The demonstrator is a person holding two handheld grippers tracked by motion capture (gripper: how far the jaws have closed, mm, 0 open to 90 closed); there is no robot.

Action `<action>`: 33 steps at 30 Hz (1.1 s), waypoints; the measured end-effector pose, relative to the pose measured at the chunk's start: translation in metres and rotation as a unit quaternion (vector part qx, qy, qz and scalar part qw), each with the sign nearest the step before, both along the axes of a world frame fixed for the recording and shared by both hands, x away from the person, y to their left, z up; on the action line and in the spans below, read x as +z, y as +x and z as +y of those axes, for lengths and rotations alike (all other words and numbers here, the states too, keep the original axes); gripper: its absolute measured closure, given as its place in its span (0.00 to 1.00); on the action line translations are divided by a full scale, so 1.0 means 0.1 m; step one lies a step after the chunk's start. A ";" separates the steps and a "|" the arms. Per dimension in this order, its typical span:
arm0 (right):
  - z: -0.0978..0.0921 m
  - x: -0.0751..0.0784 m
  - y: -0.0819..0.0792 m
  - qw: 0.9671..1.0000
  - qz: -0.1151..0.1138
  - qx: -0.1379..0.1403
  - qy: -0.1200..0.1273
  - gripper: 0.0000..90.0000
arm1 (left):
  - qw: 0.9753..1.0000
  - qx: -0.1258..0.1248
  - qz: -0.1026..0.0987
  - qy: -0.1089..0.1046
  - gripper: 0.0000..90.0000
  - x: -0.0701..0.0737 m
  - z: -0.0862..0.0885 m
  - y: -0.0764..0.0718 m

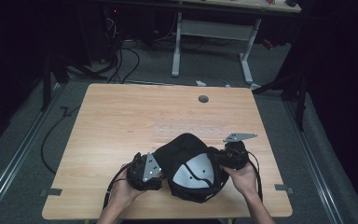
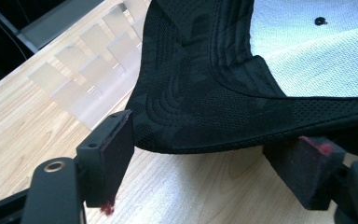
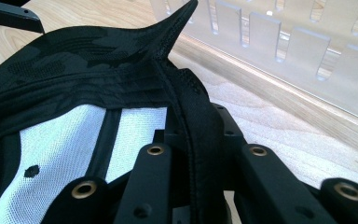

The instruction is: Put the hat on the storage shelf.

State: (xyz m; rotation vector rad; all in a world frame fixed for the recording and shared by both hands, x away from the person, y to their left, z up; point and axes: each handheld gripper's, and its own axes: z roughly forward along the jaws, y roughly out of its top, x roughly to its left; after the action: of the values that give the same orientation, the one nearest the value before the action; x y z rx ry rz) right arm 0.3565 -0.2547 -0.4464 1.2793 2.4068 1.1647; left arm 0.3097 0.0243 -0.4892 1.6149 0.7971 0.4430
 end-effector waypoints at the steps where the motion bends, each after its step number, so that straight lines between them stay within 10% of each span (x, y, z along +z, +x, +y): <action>1: 0.00 0.00 0.00 1.000 0.001 0.000 0.001 0.89 | 1.000 -0.002 -0.003 0.004 0.29 0.00 0.00 -0.01; 10: -0.01 0.04 0.07 1.000 0.007 0.006 0.010 0.89 | 1.000 -0.011 -0.012 0.023 0.30 -0.04 -0.02 -0.05; 16: 0.06 0.00 0.05 0.999 0.025 0.036 0.014 0.89 | 1.000 0.004 -0.012 -0.005 0.31 0.01 0.08 -0.01; 33: 0.10 0.02 0.05 0.998 0.020 0.046 0.028 0.84 | 1.000 -0.020 -0.015 0.012 0.67 0.14 0.12 -0.09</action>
State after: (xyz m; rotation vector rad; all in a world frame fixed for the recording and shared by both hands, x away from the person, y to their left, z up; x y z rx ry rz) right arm 0.3611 -0.2444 -0.4446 1.2311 2.5018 1.2514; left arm 0.3004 0.0364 -0.4750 1.6394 0.7386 0.4497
